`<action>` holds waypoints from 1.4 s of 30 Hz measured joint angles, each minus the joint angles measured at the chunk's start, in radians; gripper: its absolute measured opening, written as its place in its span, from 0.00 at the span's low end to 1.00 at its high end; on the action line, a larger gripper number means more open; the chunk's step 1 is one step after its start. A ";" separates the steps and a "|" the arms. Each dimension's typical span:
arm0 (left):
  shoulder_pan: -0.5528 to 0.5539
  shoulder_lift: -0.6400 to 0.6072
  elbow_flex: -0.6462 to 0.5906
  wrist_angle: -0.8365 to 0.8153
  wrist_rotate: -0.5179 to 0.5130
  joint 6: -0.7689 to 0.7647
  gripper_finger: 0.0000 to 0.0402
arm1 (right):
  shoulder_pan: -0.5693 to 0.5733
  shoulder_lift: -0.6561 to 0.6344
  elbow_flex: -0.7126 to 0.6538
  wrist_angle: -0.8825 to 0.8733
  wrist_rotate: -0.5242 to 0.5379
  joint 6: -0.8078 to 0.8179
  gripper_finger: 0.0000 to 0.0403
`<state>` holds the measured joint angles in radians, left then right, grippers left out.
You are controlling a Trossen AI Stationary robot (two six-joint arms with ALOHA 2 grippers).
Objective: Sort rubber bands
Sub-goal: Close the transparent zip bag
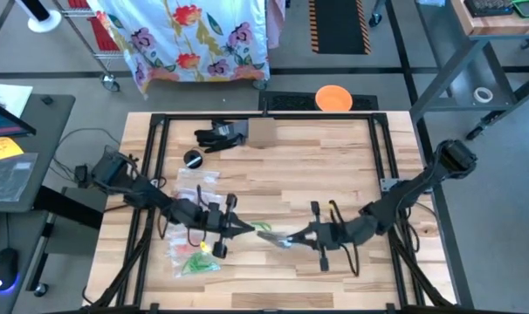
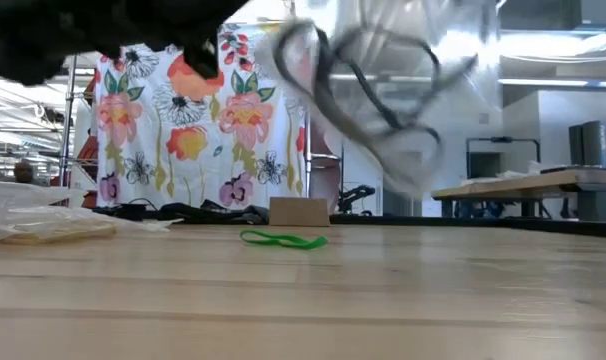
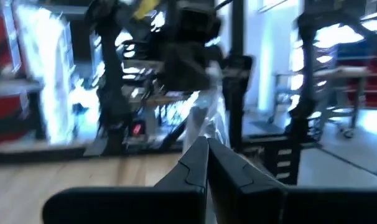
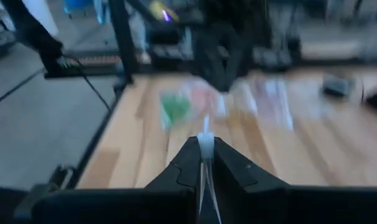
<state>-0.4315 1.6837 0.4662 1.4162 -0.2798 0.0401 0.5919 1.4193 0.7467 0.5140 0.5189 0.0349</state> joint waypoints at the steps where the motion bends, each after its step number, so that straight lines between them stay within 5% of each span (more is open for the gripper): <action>1: 0.016 0.014 -0.007 0.047 0.042 0.021 0.00 | -0.011 0.000 0.000 0.028 -0.013 -0.048 0.04; 6: 0.091 0.037 -0.011 0.007 0.118 -0.041 0.00 | -0.170 -0.001 -0.026 0.082 -0.257 -0.095 0.04; 11: 0.107 0.038 -0.011 -0.175 0.117 -0.154 0.00 | -0.433 -0.005 -0.065 0.007 -0.478 0.096 0.04; 14: 0.106 0.038 -0.011 -0.235 0.116 -0.158 0.00 | -0.454 -0.066 -0.036 -0.056 -0.313 0.090 0.04; 16: 0.108 0.038 -0.011 -0.231 0.118 -0.157 0.00 | -0.525 -0.075 -0.002 -0.212 -0.459 0.123 0.03; 19: 0.112 0.038 -0.011 -0.252 0.119 -0.115 0.00 | -0.546 -0.057 0.000 -0.328 -0.370 0.156 0.03; 21: 0.127 0.036 -0.011 -0.256 0.119 -0.080 0.00 | -0.554 -0.060 0.014 -0.304 -0.482 0.148 0.03; 23: 0.149 0.029 -0.011 -0.245 0.136 -0.042 0.00 | -0.538 -0.066 0.037 -0.339 -0.401 0.150 0.03; 26: 0.185 0.028 -0.008 -0.242 0.160 -0.004 0.00 | -0.572 -0.053 0.055 -0.464 -0.519 0.122 0.03; 28: 0.218 0.023 -0.008 -0.239 0.184 0.011 0.00 | -0.545 -0.057 0.059 -0.468 -0.296 0.144 0.03; 30: 0.249 0.016 -0.003 -0.226 0.223 0.019 0.00 | -0.559 -0.082 0.074 -0.492 -0.412 0.115 0.03; 33: 0.298 0.017 0.000 -0.226 0.305 0.016 0.00 | -0.558 -0.079 0.073 -0.499 -0.350 0.144 0.03; 35: 0.319 0.017 0.008 -0.226 0.355 0.012 0.00 | -0.576 -0.077 0.072 -0.508 -0.503 0.099 0.03; 38: 0.353 0.017 0.015 -0.231 0.412 0.003 0.00 | -0.534 -0.082 0.100 -0.530 -0.231 0.136 0.03; 40: 0.361 0.017 0.017 -0.232 0.433 0.001 0.00 | -0.571 -0.081 0.116 -0.610 -0.411 0.100 0.03; 42: 0.369 0.017 0.017 -0.244 0.436 0.001 0.00 | -0.561 -0.073 0.116 -0.589 -0.246 0.145 0.03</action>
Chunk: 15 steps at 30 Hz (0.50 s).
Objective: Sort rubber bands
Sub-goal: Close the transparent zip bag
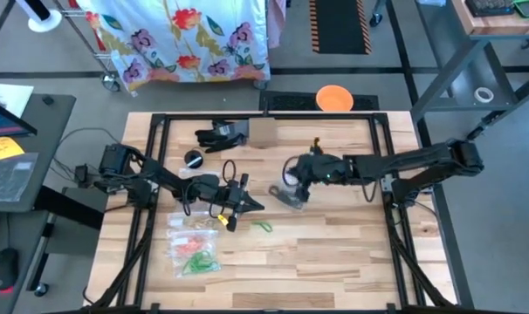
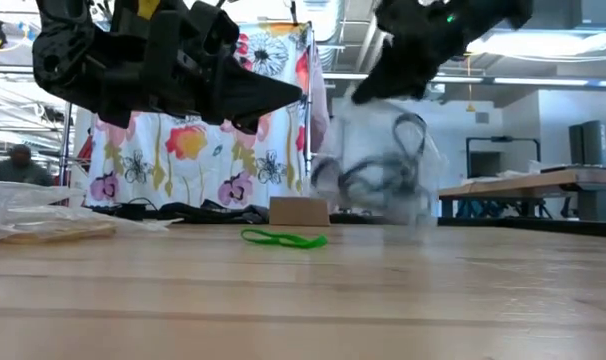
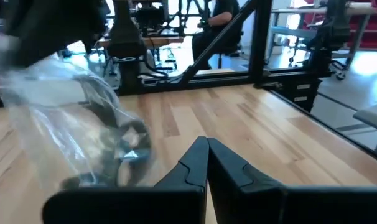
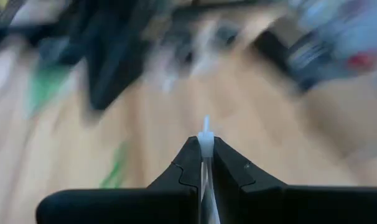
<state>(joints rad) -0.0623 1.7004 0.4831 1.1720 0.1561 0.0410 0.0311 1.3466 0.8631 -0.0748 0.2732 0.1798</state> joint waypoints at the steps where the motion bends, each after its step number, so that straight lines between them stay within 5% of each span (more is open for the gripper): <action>1: 0.003 0.000 0.000 -0.004 0.002 0.000 0.00 | 0.008 0.000 0.004 -0.028 0.045 0.003 0.03; 3: 0.005 0.000 0.000 -0.002 0.010 0.000 0.00 | -0.024 -0.002 0.018 -0.075 -0.181 -0.036 0.03; 4: 0.009 0.000 0.001 -0.002 0.015 0.000 0.00 | -0.028 0.001 0.017 -0.070 -0.161 -0.021 0.03; 6: 0.012 0.000 0.003 -0.004 0.022 0.004 0.00 | -0.004 0.003 0.016 -0.109 0.087 0.047 0.03; 7: 0.012 0.000 0.003 -0.005 0.023 0.007 0.00 | -0.014 0.000 0.017 -0.148 0.056 0.043 0.03; 9: 0.014 0.000 0.003 -0.010 0.025 -0.003 0.00 | -0.048 -0.001 0.009 -0.135 -0.221 -0.018 0.03; 10: 0.019 0.000 0.003 -0.005 0.027 -0.005 0.00 | -0.044 -0.001 0.009 -0.108 -0.204 -0.004 0.03; 12: 0.020 0.000 0.004 -0.001 0.032 -0.002 0.00 | 0.002 -0.002 0.015 -0.125 0.076 0.049 0.03; 13: 0.018 0.000 0.004 -0.008 0.037 -0.002 0.00 | 0.008 -0.002 0.018 -0.156 0.133 0.053 0.03; 15: 0.018 0.001 0.004 -0.007 0.049 -0.016 0.00 | -0.028 -0.001 0.018 -0.163 -0.146 0.012 0.03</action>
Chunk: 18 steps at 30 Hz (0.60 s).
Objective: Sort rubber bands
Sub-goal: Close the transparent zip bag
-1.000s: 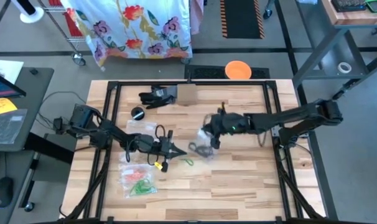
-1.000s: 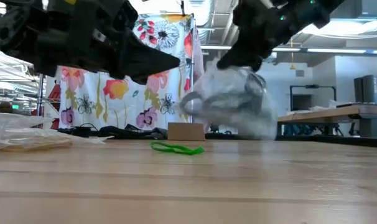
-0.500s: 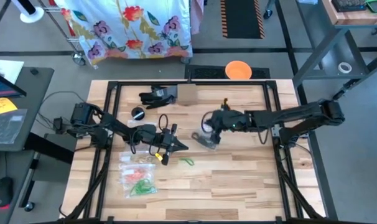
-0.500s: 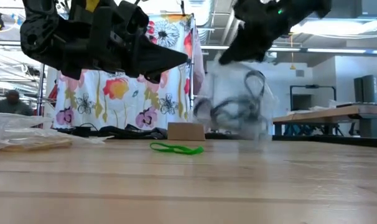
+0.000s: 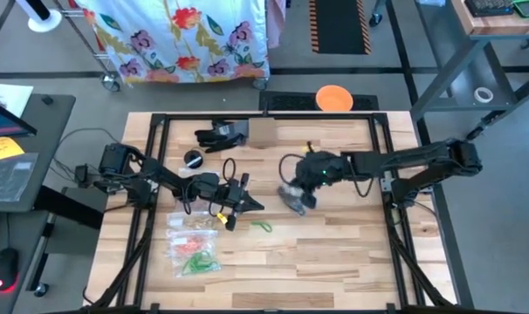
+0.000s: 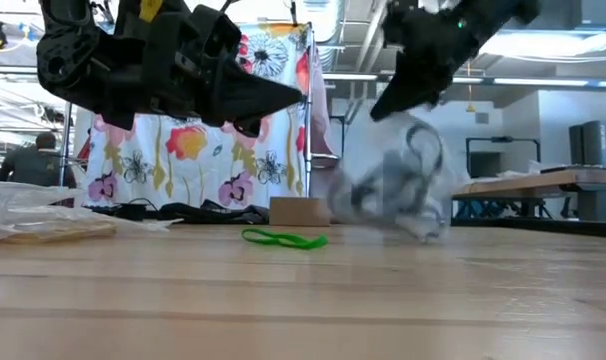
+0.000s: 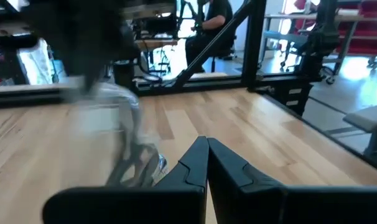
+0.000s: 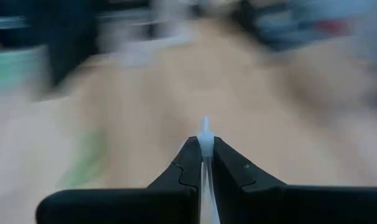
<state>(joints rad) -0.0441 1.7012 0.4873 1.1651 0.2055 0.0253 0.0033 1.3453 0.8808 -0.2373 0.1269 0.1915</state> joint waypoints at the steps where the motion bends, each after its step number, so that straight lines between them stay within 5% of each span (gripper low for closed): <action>1: 0.001 0.000 0.000 0.009 0.001 -0.002 0.00 | -0.007 0.000 -0.009 0.048 -0.137 -0.037 0.03; 2: 0.001 -0.001 0.000 0.011 0.002 -0.001 0.00 | 0.009 0.000 -0.009 0.110 -0.136 -0.038 0.04; 4: 0.000 -0.001 0.000 0.001 0.003 0.000 0.00 | 0.061 -0.002 0.014 0.133 0.148 0.016 0.04; 5: 0.001 0.000 0.000 0.002 0.002 -0.003 0.00 | 0.068 -0.005 0.029 0.064 0.205 0.018 0.04; 8: 0.000 0.000 0.000 0.008 0.005 -0.004 0.00 | 0.035 0.006 0.039 0.024 -0.117 -0.068 0.04; 11: -0.001 0.000 0.000 0.001 0.003 -0.007 0.00 | 0.095 -0.003 0.057 0.068 0.237 -0.007 0.04; 14: 0.000 0.000 0.001 0.011 0.008 -0.007 0.00 | 0.061 -0.001 0.067 -0.024 -0.038 -0.057 0.04; 17: 0.001 0.000 0.006 -0.008 0.019 -0.007 0.00 | 0.102 0.019 0.072 -0.009 0.268 0.018 0.04; 18: 0.001 0.000 0.007 -0.007 0.019 -0.007 0.00 | 0.094 0.020 0.089 -0.055 0.188 0.005 0.04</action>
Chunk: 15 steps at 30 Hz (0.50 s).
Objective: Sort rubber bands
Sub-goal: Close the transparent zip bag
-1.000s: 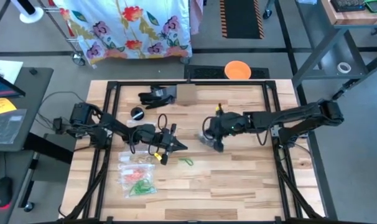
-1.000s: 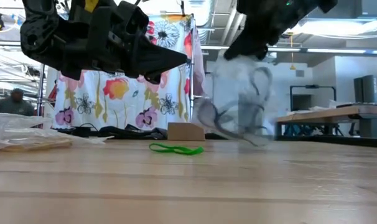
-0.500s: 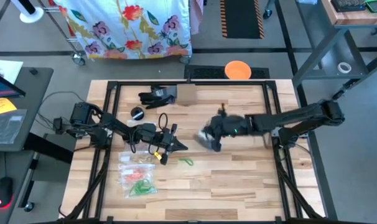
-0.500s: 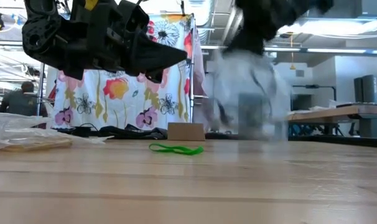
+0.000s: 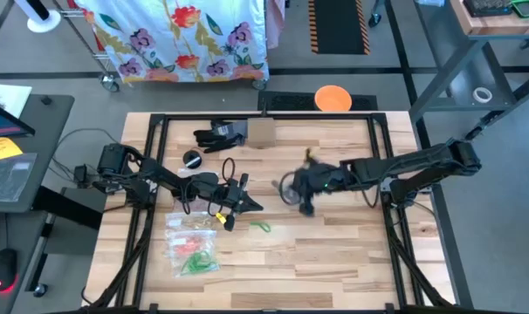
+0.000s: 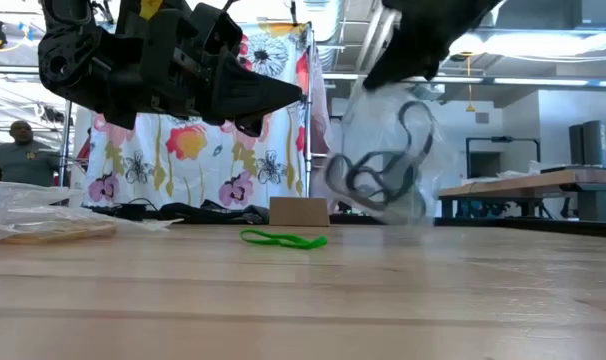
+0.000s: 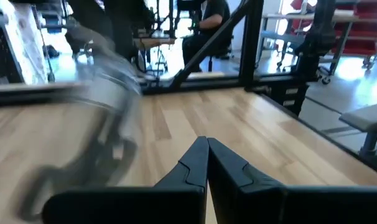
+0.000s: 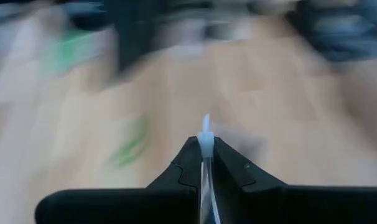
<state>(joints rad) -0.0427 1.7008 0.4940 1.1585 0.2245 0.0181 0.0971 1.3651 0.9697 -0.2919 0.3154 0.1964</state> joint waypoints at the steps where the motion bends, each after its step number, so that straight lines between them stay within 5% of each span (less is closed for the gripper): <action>1: 0.000 0.000 0.000 0.010 0.000 0.000 0.00 | -0.018 0.001 0.004 -0.012 -0.133 -0.024 0.04; 2: 0.000 0.000 0.000 0.021 0.002 0.002 0.00 | -0.022 0.006 0.001 -0.016 -0.144 -0.006 0.04; 4: -0.002 0.000 0.002 0.017 0.007 0.015 0.00 | 0.002 0.025 -0.001 -0.039 0.091 0.072 0.04; 5: -0.003 0.000 0.001 0.009 0.008 0.018 0.00 | -0.001 0.028 0.002 -0.074 0.077 0.071 0.04; 7: -0.001 0.000 0.001 0.009 0.006 0.011 0.00 | -0.036 0.028 0.005 -0.086 -0.263 0.012 0.04; 8: 0.003 0.000 0.001 0.019 0.008 0.009 0.00 | -0.035 0.030 0.005 -0.028 -0.342 0.000 0.04; 9: 0.004 0.000 0.001 0.027 0.009 0.008 0.00 | -0.024 0.031 0.007 0.031 -0.274 0.030 0.04; 12: 0.005 0.000 0.001 0.013 0.010 0.008 0.00 | 0.036 0.023 0.023 0.019 0.305 0.091 0.04; 13: 0.006 0.000 0.001 0.013 0.009 0.006 0.00 | 0.043 0.017 0.030 0.007 0.422 0.087 0.04; 14: 0.006 0.000 0.001 0.018 0.008 0.006 0.00 | 0.042 0.007 0.041 -0.003 0.414 0.062 0.04; 15: 0.005 0.000 0.001 0.020 0.010 0.006 0.00 | 0.032 -0.013 0.063 -0.009 0.260 0.028 0.04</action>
<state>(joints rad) -0.0376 1.7008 0.4954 1.1781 0.2340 0.0241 0.1289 1.3525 1.0324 -0.3007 0.5756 0.2248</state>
